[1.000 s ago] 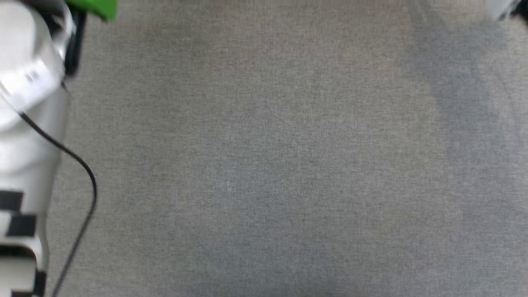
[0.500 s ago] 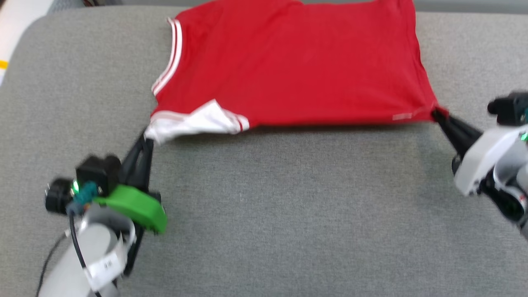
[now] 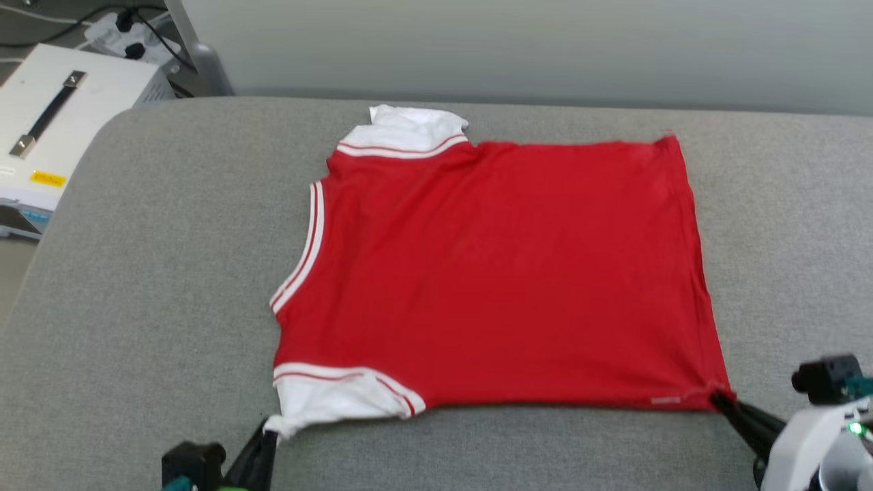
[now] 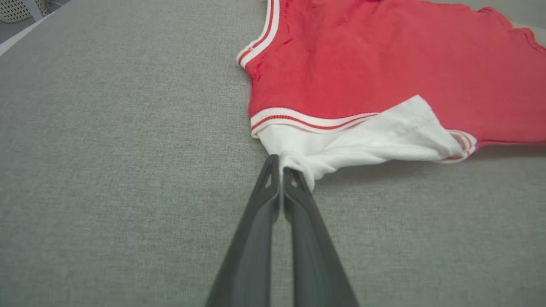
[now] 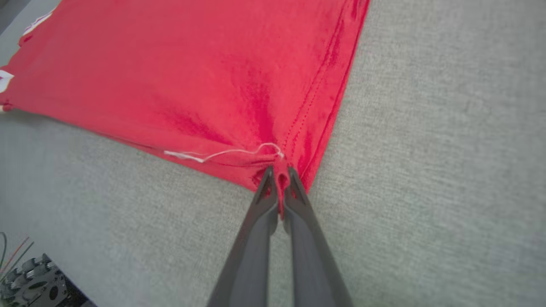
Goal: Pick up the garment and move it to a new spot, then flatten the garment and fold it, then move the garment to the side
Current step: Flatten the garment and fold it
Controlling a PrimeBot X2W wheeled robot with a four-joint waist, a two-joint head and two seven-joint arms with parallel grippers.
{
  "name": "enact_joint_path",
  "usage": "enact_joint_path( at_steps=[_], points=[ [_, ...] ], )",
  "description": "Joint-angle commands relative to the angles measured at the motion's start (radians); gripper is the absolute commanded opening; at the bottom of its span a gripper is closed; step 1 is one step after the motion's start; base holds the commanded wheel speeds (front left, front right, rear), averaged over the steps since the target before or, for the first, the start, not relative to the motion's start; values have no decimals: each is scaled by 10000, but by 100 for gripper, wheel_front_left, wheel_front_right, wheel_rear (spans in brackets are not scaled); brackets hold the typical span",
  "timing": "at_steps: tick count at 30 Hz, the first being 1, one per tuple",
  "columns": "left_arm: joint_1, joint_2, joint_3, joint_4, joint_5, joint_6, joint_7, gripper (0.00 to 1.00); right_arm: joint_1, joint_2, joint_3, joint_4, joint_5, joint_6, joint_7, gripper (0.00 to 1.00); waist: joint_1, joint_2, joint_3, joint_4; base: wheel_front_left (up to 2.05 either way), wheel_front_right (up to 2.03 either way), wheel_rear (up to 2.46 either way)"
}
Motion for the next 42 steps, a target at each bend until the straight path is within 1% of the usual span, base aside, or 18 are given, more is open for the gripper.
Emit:
enact_joint_path(
  at_steps=[1,7,9,14,18,23,26,30,33,34,38,42],
  points=[
    [359,82,-36,-68,-41,97,69,0,496,-139,-185,-124,147,-9,2,0,1,0,-353,51,0,0,0],
    [1265,184,-73,-435,-363,273,355,0,2090,-361,-817,-860,72,-9,161,0,1,0,-584,8,0,0,0],
    [1458,276,-88,-565,-455,268,495,0,2541,-381,-1072,-1146,62,-9,316,0,1,0,-604,-4,0,0,0],
    [1479,395,-134,-884,-369,220,425,0,3073,-296,-1930,-1678,-74,-9,634,0,1,0,-491,-33,0,0,0],
    [581,580,-235,-866,97,53,418,0,2961,-89,-2749,-1923,-220,-9,919,0,1,0,-286,-48,0,0,0],
    [-1202,870,-310,-577,560,-456,717,0,2189,210,-3480,-2327,-643,-9,1579,0,1,0,164,-200,0,0,0],
    [-2259,919,-302,-306,693,-730,907,0,1666,354,-3839,-2489,-790,-9,2005,0,1,0,505,-268,0,0,0],
    [-3562,788,-398,234,843,-1039,1156,0,905,447,-4189,-2465,-1075,-9,2539,0,1,0,1011,-338,0,0,0],
    [-4403,609,-441,939,874,-1267,1174,0,264,607,-4280,-2306,-1297,-9,2897,0,1,0,1429,-420,0,0,0],
    [-4833,505,-479,1594,882,-1423,1140,0,-161,813,-4224,-2133,-1331,-9,3159,0,1,0,1692,-487,0,0,0],
    [-5488,188,-562,3093,844,-1736,836,0,-967,1185,-4004,-1556,-1498,-9,3445,0,1,0,2166,-524,0,0,0],
    [-5823,-152,-808,4445,834,-2029,564,0,-1452,1407,-3616,-810,-1673,-9,3525,0,1,0,2371,-496,0,0,0]
  ],
)
